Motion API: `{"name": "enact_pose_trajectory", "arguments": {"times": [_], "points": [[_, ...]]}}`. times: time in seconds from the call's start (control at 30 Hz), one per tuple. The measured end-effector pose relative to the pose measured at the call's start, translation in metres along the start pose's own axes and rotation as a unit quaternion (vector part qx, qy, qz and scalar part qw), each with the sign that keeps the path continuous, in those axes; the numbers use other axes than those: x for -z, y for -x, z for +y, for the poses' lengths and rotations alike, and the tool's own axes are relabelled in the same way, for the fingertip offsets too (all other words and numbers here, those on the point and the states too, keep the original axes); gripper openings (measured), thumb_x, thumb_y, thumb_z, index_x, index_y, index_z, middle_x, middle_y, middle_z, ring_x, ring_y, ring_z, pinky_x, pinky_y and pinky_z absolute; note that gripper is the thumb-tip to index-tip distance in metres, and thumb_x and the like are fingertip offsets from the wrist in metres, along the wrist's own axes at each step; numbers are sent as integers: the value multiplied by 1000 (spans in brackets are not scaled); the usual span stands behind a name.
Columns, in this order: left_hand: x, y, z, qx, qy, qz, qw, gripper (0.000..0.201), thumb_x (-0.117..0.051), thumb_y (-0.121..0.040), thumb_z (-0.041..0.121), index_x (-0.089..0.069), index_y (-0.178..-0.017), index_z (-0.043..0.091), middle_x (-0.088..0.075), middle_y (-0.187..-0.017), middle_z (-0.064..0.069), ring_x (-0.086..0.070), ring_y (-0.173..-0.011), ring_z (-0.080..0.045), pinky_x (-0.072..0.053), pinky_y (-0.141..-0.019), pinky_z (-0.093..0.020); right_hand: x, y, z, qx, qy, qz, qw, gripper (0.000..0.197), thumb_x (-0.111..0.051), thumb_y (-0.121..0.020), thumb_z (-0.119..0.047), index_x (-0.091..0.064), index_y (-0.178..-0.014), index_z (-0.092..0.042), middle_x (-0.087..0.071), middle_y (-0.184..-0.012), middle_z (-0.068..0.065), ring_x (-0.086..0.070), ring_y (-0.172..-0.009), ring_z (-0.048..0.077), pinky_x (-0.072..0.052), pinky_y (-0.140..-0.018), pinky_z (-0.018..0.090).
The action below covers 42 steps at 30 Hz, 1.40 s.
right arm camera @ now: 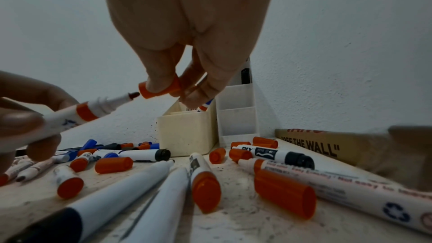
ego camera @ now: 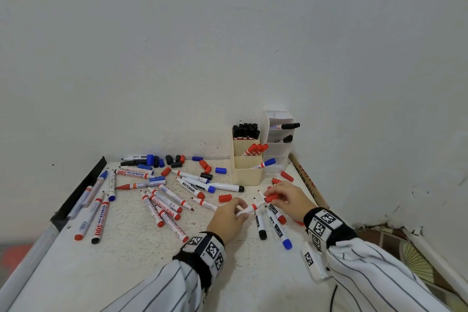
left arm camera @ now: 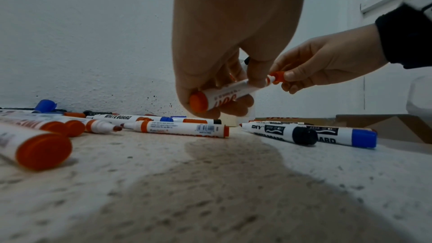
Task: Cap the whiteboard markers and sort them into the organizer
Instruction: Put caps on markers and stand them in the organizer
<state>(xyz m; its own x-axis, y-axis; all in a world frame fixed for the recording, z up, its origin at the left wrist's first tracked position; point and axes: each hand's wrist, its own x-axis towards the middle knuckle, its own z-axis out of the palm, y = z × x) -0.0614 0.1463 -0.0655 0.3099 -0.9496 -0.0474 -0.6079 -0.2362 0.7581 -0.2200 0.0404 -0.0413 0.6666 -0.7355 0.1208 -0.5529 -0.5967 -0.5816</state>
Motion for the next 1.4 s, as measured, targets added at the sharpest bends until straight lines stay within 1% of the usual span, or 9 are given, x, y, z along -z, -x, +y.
{"name": "enact_pose_trajectory", "arguments": {"times": [0.1, 0.2, 0.37, 0.53, 0.63, 0.77, 1.13, 1.3, 1.4], "points": [[0, 3, 4, -9, -3, -14, 1000, 21, -50, -94, 24, -54, -114, 19, -58, -95, 3, -52, -85, -11, -43, -80, -23, -4, 3, -4, -16, -20, -26, 999, 25, -61, -86, -9, -63, -109, -19, -55, -90, -16, -54, -86, 0, -44, -84, 13], [1, 7, 8, -15, 29, -27, 999, 24, -49, -94, 29, -57, -113, 16, -59, -91, 3, -52, -79, -8, -44, -71, -21, -6, 3, -12, -61, -38, -15, 997, 8, -52, -92, -25, -59, -92, -21, -56, -78, -10, -54, -76, 6, -42, -70, 13], [4, 10, 11, -52, 9, -11, 999, 23, -68, -81, 30, -58, -101, 23, -58, -93, 6, -50, -82, -6, -36, -65, -12, -10, 4, -17, -141, -77, -13, 987, 45, -36, -97, -41, -36, -57, -19, -35, -56, -2, -34, -53, 11, -31, -58, 22], [1, 13, 16, -80, -58, -6, 995, 22, -50, -94, 32, -66, -94, 18, -63, -81, -3, -54, -75, -16, -50, -77, -36, -14, 5, -23, -159, -147, 20, 976, 41, -36, -98, -31, -38, -59, -19, -33, -56, -2, -33, -53, 10, -31, -58, 23], [2, 12, 17, -62, -55, -12, 997, 24, -44, -96, 30, -58, -82, 18, -54, -71, 1, -50, -68, -16, -48, -73, -34, -18, 6, -28, -137, -147, 29, 979, 40, -32, -99, -28, -37, -61, -20, -33, -59, -1, -33, -56, 11, -31, -62, 25], [14, 13, 25, -20, 9, -87, 996, 30, -40, -98, 31, -65, -98, 14, -51, -69, 4, -43, -56, -8, -38, -54, -21, -20, 8, -32, -93, -90, 11, 992, 38, -27, -100, -21, -34, -63, -21, -33, -59, -3, -30, -53, 7, -29, -49, 11], [39, 15, 18, 142, 270, -296, 905, 39, -29, -98, 48, -39, -70, 21, -28, -52, 9, -20, -37, -4, -15, -34, -15, -24, 7, -47, -18, -133, 22, 991, 38, -29, -100, -23, -39, -64, -19, -35, -58, -3, -35, -54, 8, -35, -52, 11], [40, 0, 18, 88, 174, -196, 961, 40, -28, -98, 47, -58, -97, 21, -54, -76, 8, -46, -62, -7, -36, -56, -22, -10, -14, -50, 1, -150, -2, 989, 24, -40, -97, -25, -48, -76, -20, -44, -60, -7, -40, -49, 4, -35, -48, 11], [38, -13, 9, 78, 94, -93, 988, 37, -28, -100, 41, -57, -102, 18, -53, -87, 1, -46, -71, -10, -39, -68, -25, 9, -35, -56, 10, -152, 42, 987, 9, -48, -94, -20, -55, -93, -13, -58, -73, -4, -53, -60, 4, -46, -55, 11]]}}
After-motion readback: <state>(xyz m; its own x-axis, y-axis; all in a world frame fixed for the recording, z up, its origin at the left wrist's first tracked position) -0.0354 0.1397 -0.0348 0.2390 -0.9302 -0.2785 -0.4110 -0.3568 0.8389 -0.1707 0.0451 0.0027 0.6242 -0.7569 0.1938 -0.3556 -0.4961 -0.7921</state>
